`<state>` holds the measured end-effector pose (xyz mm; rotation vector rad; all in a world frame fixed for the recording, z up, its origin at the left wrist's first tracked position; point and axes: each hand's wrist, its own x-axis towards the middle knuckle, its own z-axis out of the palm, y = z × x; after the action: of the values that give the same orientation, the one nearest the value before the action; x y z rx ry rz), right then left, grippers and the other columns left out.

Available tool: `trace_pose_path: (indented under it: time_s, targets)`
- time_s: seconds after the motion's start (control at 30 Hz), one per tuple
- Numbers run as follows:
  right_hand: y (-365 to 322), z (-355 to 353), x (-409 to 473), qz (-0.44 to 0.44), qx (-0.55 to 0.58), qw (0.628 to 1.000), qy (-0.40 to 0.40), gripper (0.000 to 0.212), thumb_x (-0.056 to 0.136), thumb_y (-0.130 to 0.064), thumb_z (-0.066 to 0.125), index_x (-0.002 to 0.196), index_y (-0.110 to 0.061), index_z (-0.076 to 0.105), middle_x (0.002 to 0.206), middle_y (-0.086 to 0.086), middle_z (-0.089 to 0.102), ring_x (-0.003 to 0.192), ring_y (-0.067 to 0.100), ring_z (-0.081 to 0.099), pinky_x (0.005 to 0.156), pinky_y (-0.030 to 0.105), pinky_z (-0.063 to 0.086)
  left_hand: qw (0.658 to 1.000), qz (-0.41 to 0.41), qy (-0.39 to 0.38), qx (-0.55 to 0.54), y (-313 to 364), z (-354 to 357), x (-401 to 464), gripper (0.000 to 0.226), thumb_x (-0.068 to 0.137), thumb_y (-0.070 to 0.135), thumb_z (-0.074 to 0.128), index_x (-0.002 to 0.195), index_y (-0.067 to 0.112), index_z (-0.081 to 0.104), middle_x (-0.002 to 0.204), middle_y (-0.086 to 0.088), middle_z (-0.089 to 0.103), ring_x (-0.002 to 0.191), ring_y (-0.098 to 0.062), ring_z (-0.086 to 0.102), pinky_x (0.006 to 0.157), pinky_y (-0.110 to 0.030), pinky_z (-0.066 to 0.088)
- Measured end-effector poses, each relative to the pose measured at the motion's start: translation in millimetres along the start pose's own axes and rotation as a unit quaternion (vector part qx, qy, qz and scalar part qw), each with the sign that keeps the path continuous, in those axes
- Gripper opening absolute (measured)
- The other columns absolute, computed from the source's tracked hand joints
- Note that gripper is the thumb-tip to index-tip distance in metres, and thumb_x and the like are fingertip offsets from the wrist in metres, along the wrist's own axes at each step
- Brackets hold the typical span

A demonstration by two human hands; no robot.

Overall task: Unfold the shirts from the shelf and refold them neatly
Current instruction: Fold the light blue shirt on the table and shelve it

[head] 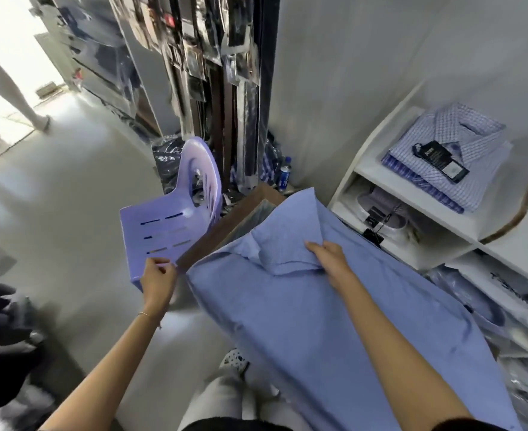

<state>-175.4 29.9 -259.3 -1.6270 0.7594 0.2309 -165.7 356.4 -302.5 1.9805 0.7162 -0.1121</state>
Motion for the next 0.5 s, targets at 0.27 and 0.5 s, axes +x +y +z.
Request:
trace_pose_path:
  time_s: [0.27,0.5]
  targets:
    - [2,-3,-1,-0.018,-0.006,1.000,0.007,0.014,0.098,-0.020,0.049,0.104,-0.009,0.055,0.105,0.006,0.057,0.093,0.021,0.054,0.068,0.028,0.044,0.956,0.108,-0.258,0.094,-23,-13,-27,0.029,0.081,0.016,0.075,0.106,0.010,0.064,0.096,-0.004,0.064,0.079,-0.016,0.059,0.067,-0.024,0.049]
    - [6,-3,0,-0.009,0.060,0.998,0.020,0.036,0.099,-0.025,0.048,0.127,-0.003,0.053,0.118,0.010,0.058,0.100,0.022,0.053,0.080,0.033,0.045,0.947,0.216,-0.179,0.154,-20,-20,-55,0.023,0.073,0.034,0.064,0.070,0.018,0.048,0.065,0.001,0.051,0.059,-0.014,0.040,0.058,-0.028,0.034]
